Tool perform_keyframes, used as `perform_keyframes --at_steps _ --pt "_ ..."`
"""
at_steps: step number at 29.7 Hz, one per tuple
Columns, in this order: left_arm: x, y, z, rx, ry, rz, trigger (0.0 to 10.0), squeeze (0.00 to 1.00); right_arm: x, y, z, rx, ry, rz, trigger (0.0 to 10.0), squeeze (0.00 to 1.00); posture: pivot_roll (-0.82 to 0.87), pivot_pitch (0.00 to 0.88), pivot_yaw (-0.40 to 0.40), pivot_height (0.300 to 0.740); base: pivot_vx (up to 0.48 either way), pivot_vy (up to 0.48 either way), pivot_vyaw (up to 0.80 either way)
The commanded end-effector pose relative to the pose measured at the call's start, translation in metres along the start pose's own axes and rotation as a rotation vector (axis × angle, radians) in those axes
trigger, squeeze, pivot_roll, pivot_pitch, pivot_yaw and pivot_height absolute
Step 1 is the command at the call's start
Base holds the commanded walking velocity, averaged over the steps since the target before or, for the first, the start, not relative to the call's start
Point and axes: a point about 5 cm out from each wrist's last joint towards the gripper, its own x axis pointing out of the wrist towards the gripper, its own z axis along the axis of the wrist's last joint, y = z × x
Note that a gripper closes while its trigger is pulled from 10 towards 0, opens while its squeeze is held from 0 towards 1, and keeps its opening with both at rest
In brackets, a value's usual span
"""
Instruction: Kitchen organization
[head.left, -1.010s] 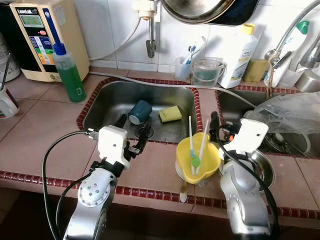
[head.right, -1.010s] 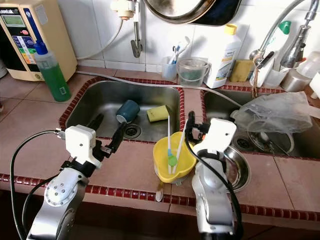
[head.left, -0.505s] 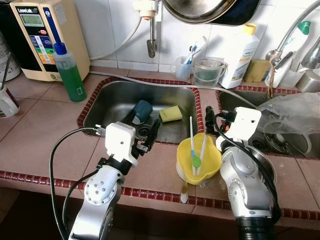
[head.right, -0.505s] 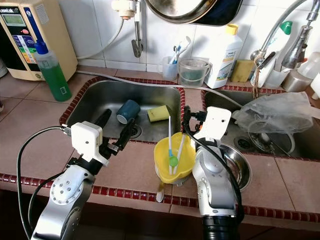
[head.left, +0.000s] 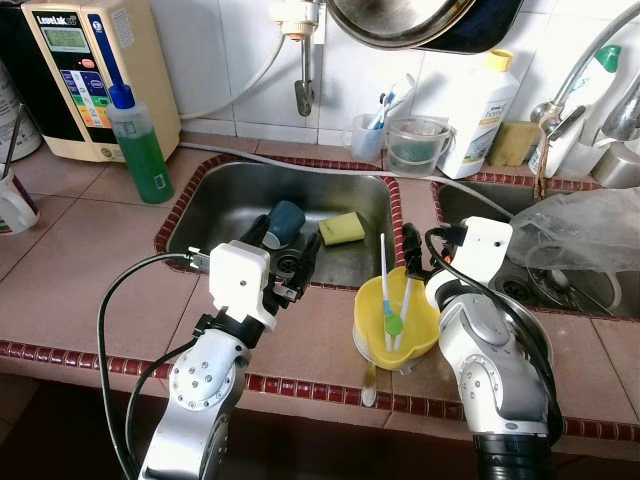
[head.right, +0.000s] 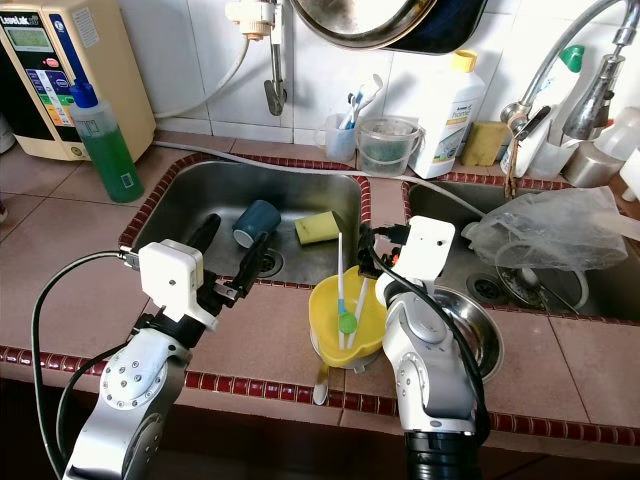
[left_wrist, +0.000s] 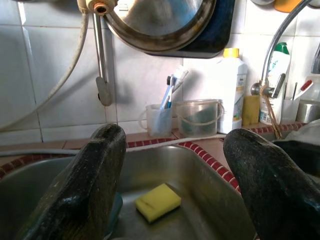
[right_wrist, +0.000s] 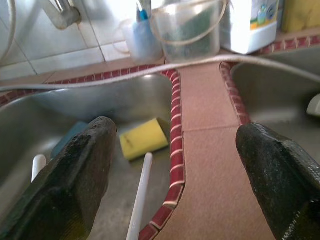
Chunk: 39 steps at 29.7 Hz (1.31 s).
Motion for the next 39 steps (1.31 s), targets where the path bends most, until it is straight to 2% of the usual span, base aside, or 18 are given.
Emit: perform_keyframes --at_steps 1,3,4,5,6,7,12,26,27,30,31,32,33,37,39 --pt "0.000 -0.003 0.004 0.008 -0.007 -0.019 10.0 0.00 0.000 0.001 0.010 0.008 -0.024 0.015 7.2 0.00 -0.09 0.030 -0.019 0.740 0.000 0.000 0.00" --pt "-0.005 -0.005 0.002 0.011 0.006 -0.056 10.0 0.00 0.000 0.000 0.011 0.007 -0.021 0.021 8.0 0.00 -0.09 0.032 -0.023 0.740 0.000 0.000 0.00" --pt "-0.009 -0.007 0.001 0.027 0.014 -0.088 10.0 0.00 0.000 0.000 0.011 0.008 -0.013 0.028 9.5 0.00 -0.09 0.033 -0.024 0.740 0.000 0.000 0.00" --pt "-0.012 -0.008 0.000 0.039 0.018 -0.109 10.0 0.00 0.000 0.000 0.011 0.010 -0.006 0.032 9.5 0.00 -0.09 0.033 -0.024 0.740 0.000 0.000 0.00" --pt "-0.016 -0.009 -0.001 0.044 0.024 -0.143 10.0 0.00 -0.001 0.000 0.010 0.006 0.000 0.038 10.0 0.00 -0.09 0.037 -0.026 0.740 0.000 0.000 0.00" --pt "-0.023 -0.011 0.000 0.055 0.035 -0.200 10.0 0.00 0.000 -0.001 0.010 0.001 0.008 0.045 10.0 0.00 -0.08 0.041 -0.026 0.740 0.000 0.000 0.00" --pt "-0.036 -0.013 -0.007 0.099 0.085 -0.290 10.0 0.00 0.000 -0.004 0.011 -0.002 0.025 0.056 10.0 0.00 -0.08 0.046 -0.029 0.740 0.000 0.000 0.00" --pt "-0.039 -0.020 -0.004 0.076 0.084 -0.344 10.0 0.00 -0.002 -0.005 0.014 0.032 0.062 0.115 10.0 0.00 -0.09 0.057 -0.027 0.740 0.000 0.000 0.00" --pt "-0.039 -0.020 -0.004 0.077 0.084 -0.344 10.0 0.00 -0.002 -0.005 0.015 0.045 0.071 0.115 8.1 0.00 -0.09 0.058 -0.027 0.740 0.000 0.000 0.00" --pt "-0.039 -0.020 -0.003 0.072 0.082 -0.345 10.0 0.00 -0.002 -0.006 0.015 0.050 0.078 0.113 8.1 0.00 -0.09 0.057 -0.027 0.740 0.000 0.000 0.00" --pt "-0.039 -0.023 -0.001 0.067 0.074 -0.353 10.0 0.00 -0.001 -0.007 0.016 0.052 0.080 0.114 4.7 0.00 -0.08 0.060 -0.031 0.740 0.000 0.000 0.00" --pt "-0.039 -0.023 -0.001 0.067 0.074 -0.353 10.0 0.00 -0.001 -0.007 0.016 0.052 0.080 0.114 4.7 0.00 -0.08 0.060 -0.031 0.740 0.000 0.000 0.00" --pt "-0.042 -0.023 -0.003 0.063 0.083 -0.358 10.0 0.00 -0.001 -0.008 0.016 0.060 0.081 0.116 0.0 0.00 -0.08 0.060 -0.031 0.740 0.000 0.000 0.00" --pt "-0.044 -0.025 -0.002 0.064 0.085 -0.365 10.0 0.00 0.000 -0.009 0.016 0.078 0.089 0.115 0.0 0.00 -0.08 0.061 -0.031 0.740 0.000 0.000 0.00" --pt "-0.044 -0.025 -0.002 0.059 0.084 -0.366 10.0 0.00 0.000 -0.010 0.016 0.117 0.099 0.117 0.0 0.00 -0.08 0.063 -0.031 0.740 0.000 0.000 0.00"
